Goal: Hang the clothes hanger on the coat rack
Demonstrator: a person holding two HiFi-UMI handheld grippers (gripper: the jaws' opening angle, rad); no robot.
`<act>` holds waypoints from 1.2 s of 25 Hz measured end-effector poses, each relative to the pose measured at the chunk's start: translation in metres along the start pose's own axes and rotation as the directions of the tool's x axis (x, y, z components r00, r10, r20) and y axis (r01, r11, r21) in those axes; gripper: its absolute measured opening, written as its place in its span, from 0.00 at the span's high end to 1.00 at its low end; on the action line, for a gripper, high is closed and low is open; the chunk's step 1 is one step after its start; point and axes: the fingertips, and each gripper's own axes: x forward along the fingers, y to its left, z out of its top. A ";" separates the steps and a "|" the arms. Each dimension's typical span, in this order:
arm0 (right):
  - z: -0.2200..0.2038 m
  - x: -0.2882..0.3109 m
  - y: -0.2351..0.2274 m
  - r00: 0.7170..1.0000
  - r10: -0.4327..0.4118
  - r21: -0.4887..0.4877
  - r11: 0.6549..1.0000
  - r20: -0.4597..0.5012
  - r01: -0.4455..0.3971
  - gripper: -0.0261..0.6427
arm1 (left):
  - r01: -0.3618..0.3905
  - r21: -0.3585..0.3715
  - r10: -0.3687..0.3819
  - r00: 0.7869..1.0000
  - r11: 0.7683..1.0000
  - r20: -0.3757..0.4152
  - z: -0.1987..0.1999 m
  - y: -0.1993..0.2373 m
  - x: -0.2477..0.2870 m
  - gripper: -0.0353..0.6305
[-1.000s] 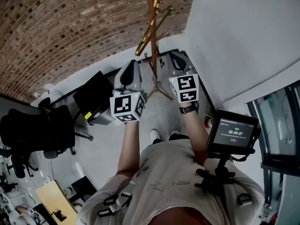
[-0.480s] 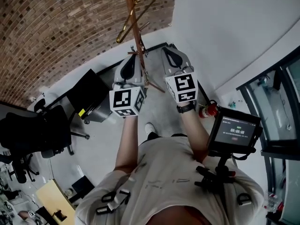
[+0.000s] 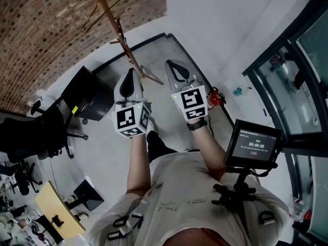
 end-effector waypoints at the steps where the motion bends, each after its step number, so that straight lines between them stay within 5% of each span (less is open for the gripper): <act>1: -0.010 -0.016 -0.002 1.000 0.013 0.009 1.000 -0.015 -0.013 0.96 | 0.042 -0.055 -0.042 0.999 0.998 -0.010 -0.007 -0.021 -0.008 0.95; 3: -0.032 -0.041 -0.004 0.997 0.036 0.042 0.999 -0.063 -0.033 0.96 | 0.116 -0.147 -0.118 0.993 0.982 -0.009 -0.014 -0.058 -0.022 0.95; 8: -0.023 -0.082 0.021 0.995 0.079 0.088 0.993 -0.055 -0.074 0.96 | 0.116 -0.073 -0.117 0.993 0.990 -0.009 0.008 -0.092 -0.064 0.95; 18: 0.074 -0.107 0.055 0.990 0.073 -0.013 0.997 0.122 -0.072 0.96 | -0.030 0.094 0.031 1.000 0.995 -0.004 0.053 -0.068 -0.110 0.95; 30: 0.102 -0.104 0.168 0.970 0.192 -0.087 0.980 0.152 -0.181 0.96 | -0.038 0.056 0.035 0.998 0.998 0.061 0.069 -0.018 -0.173 0.95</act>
